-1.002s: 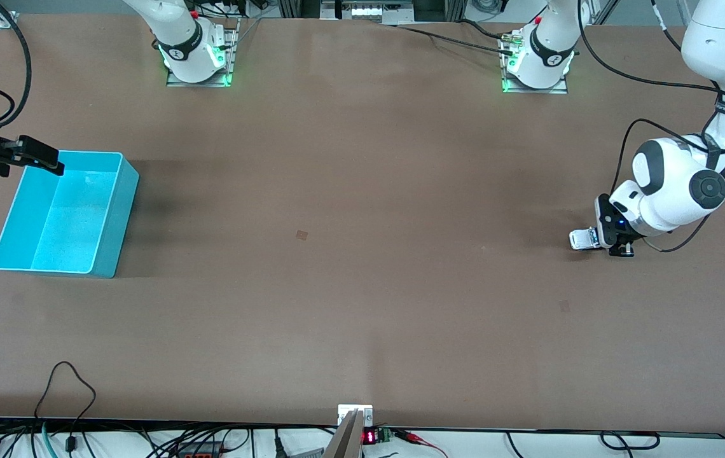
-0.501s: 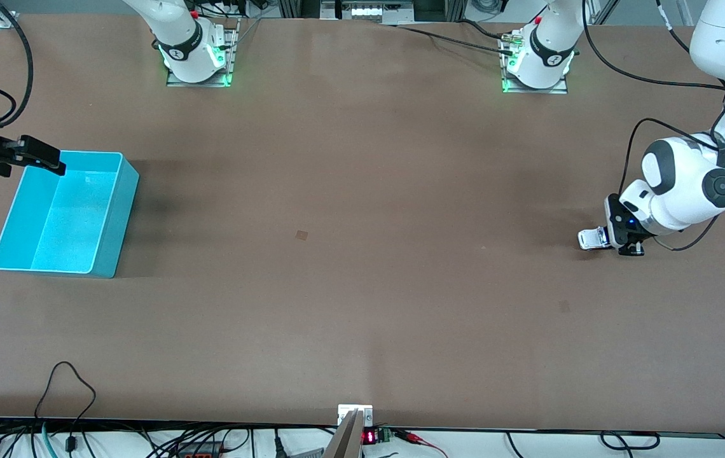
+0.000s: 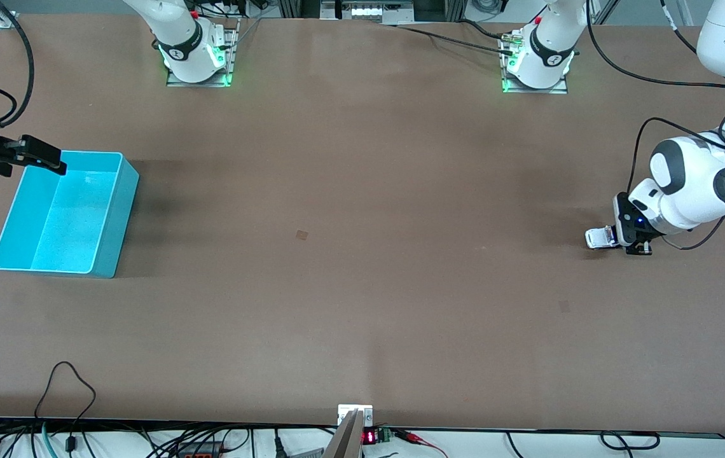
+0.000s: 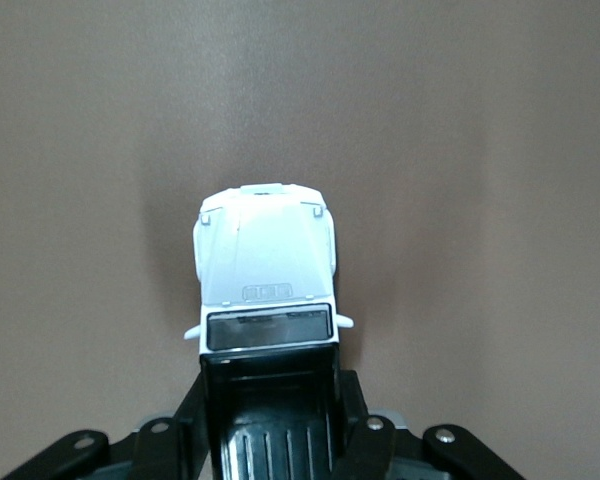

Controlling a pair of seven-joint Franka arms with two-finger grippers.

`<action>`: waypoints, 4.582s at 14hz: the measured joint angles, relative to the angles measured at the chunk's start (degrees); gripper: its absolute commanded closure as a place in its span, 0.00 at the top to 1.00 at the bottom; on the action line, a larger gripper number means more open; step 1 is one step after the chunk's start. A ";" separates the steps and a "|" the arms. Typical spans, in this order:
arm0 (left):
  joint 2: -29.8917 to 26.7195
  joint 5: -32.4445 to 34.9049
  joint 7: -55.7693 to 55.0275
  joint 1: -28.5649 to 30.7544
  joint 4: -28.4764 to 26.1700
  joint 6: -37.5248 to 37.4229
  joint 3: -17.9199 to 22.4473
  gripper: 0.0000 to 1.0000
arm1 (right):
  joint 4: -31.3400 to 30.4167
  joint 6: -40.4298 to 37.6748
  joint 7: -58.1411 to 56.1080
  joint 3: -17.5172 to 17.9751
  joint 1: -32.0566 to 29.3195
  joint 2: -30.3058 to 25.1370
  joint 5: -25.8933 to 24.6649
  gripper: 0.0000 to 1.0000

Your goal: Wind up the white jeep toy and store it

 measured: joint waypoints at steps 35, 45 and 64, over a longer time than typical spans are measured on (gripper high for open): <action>-5.05 3.23 5.43 5.35 10.92 -21.21 -10.02 1.00 | -0.02 -0.16 0.00 0.05 -0.04 0.00 0.05 1.00; -6.09 3.23 5.44 5.30 10.85 -21.77 -14.07 1.00 | -0.03 -0.16 0.00 0.03 -0.06 0.00 0.05 1.00; -6.07 3.08 5.26 4.16 10.72 -21.77 -17.68 1.00 | -0.04 -0.17 0.00 0.01 -0.08 0.00 0.05 1.00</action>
